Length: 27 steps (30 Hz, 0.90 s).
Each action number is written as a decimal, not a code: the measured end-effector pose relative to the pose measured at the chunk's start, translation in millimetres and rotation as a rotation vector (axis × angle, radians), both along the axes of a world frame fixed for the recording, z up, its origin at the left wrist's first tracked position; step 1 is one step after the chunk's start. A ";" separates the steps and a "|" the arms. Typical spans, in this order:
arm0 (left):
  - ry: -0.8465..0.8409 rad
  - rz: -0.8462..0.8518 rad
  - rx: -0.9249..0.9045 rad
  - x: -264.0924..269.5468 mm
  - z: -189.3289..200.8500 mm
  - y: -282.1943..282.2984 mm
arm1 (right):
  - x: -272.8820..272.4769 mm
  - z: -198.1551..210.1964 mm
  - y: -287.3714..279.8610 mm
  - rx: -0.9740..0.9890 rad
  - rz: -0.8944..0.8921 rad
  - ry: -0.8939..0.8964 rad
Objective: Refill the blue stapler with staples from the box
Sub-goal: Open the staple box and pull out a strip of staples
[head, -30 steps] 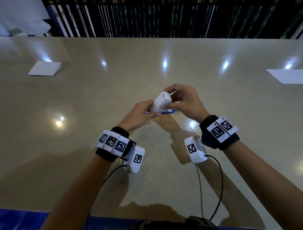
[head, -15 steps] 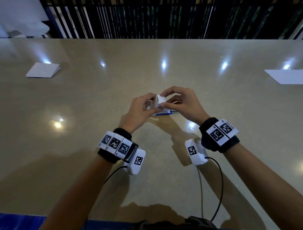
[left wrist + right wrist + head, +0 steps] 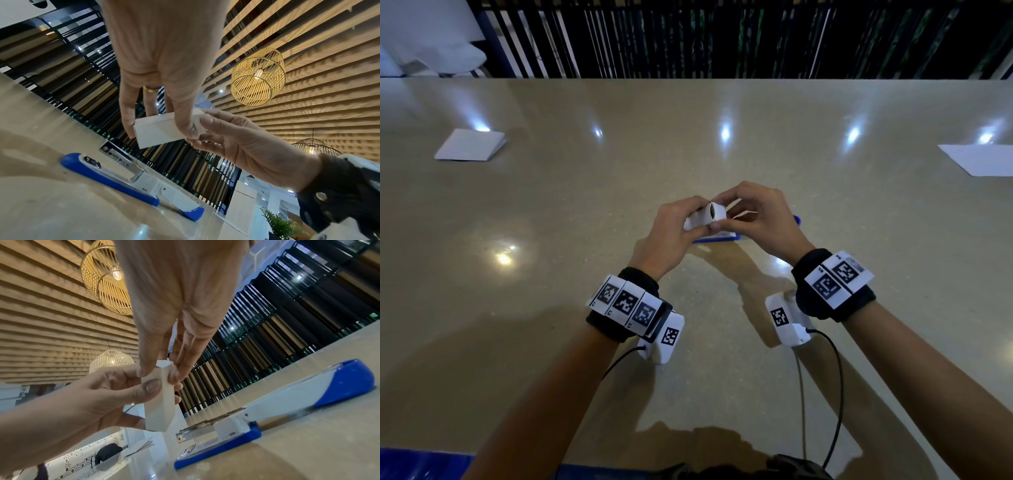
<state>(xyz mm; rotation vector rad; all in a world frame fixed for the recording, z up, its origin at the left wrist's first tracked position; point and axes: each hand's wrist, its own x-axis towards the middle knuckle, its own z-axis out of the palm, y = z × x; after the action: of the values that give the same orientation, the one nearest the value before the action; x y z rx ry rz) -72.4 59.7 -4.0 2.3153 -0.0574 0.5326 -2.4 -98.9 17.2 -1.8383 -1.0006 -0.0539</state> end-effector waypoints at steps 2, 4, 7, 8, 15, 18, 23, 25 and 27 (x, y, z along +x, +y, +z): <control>0.002 -0.006 -0.012 0.4 0.7 0.9 | 2.5 -1.9 -0.3 0.006 0.005 0.013; 0.004 -0.007 -0.011 0.9 0.3 1.2 | 4.4 -3.1 -0.3 0.001 0.010 0.034; 0.019 -0.007 -0.021 1.6 -0.8 0.8 | 5.1 -3.5 0.1 -0.013 0.017 0.079; 0.026 -0.004 -0.035 2.2 -1.2 1.4 | 5.5 -3.8 -0.1 -0.001 0.023 0.118; 0.029 0.000 -0.070 4.7 1.1 3.4 | 10.9 -7.2 -1.9 0.125 -0.013 0.297; -0.011 -0.004 -0.094 7.1 2.0 3.9 | 11.4 -8.3 -1.4 0.108 -0.079 0.218; -0.027 -0.010 -0.116 7.8 5.3 4.4 | 15.3 -9.1 -5.7 -0.021 -0.085 -0.021; -0.031 -0.011 -0.127 7.8 5.5 4.0 | 15.8 -10.0 -5.9 -0.010 -0.076 0.021; -0.031 -0.009 -0.131 8.0 4.6 3.3 | 16.5 -11.5 -5.3 0.009 -0.070 0.074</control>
<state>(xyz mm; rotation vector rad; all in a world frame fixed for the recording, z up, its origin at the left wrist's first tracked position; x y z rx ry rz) -64.4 63.0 0.6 2.1789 -0.0469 0.5511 14.1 -104.2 5.7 -1.8534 -0.8839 -0.0328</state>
